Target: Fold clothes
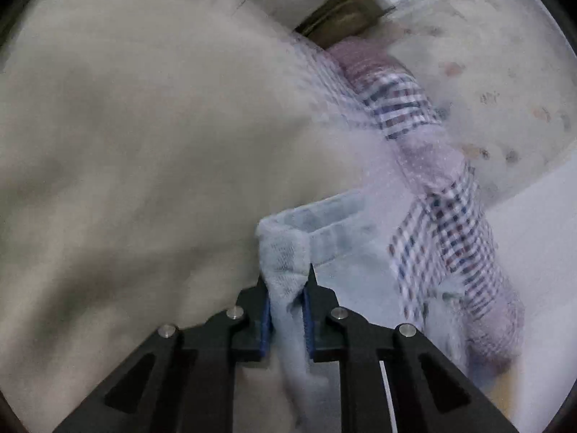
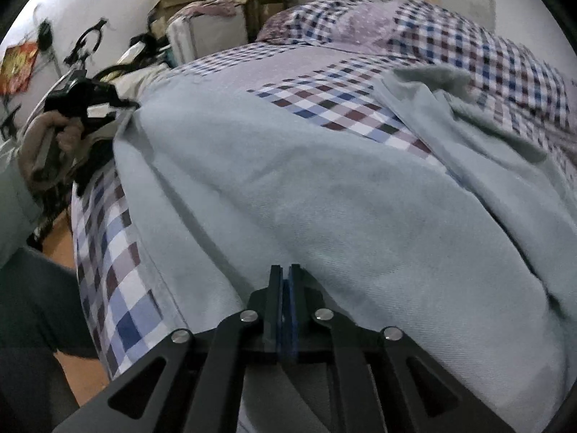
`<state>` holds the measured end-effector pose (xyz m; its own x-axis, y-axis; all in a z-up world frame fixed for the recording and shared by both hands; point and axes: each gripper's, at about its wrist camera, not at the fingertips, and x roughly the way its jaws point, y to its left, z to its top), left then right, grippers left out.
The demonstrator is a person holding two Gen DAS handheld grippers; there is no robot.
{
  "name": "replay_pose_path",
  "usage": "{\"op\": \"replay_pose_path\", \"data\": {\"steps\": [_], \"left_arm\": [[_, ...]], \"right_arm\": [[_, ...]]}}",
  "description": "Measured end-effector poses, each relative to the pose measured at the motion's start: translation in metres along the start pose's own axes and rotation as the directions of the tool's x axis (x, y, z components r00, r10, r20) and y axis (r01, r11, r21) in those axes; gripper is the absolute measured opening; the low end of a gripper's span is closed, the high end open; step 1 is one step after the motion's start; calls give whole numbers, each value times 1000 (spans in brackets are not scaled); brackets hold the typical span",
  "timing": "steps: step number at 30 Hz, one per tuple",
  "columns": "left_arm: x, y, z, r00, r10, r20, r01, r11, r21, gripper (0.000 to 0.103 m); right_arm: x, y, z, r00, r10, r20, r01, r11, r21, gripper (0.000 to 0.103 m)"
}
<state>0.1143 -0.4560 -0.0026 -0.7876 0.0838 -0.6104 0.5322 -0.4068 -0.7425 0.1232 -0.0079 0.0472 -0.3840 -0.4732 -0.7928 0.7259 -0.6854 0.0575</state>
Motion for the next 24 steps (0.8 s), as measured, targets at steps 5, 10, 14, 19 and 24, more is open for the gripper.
{"op": "replay_pose_path", "data": {"steps": [5, 10, 14, 19, 24], "left_arm": [[-15, -15, -3, 996, -75, 41, 72, 995, 71, 58], [-17, -16, -5, 993, -104, 47, 101, 992, 74, 67], [-9, -8, 2, 999, -17, 38, 15, 998, 60, 25], [-9, 12, 6, 996, -80, 38, 82, 995, -51, 18], [-22, 0, 4, 989, -123, 85, 124, 992, -6, 16]], "right_arm": [[-23, 30, 1, 997, 46, 66, -38, 992, -123, 6], [-36, 73, -8, 988, 117, 106, -83, 956, -282, 7], [-17, 92, -18, 995, 93, 46, -70, 929, -363, 7], [7, 89, -26, 999, -36, 30, 46, 913, -405, 6], [1, 91, -27, 996, -72, 60, 91, 896, -435, 26]]}}
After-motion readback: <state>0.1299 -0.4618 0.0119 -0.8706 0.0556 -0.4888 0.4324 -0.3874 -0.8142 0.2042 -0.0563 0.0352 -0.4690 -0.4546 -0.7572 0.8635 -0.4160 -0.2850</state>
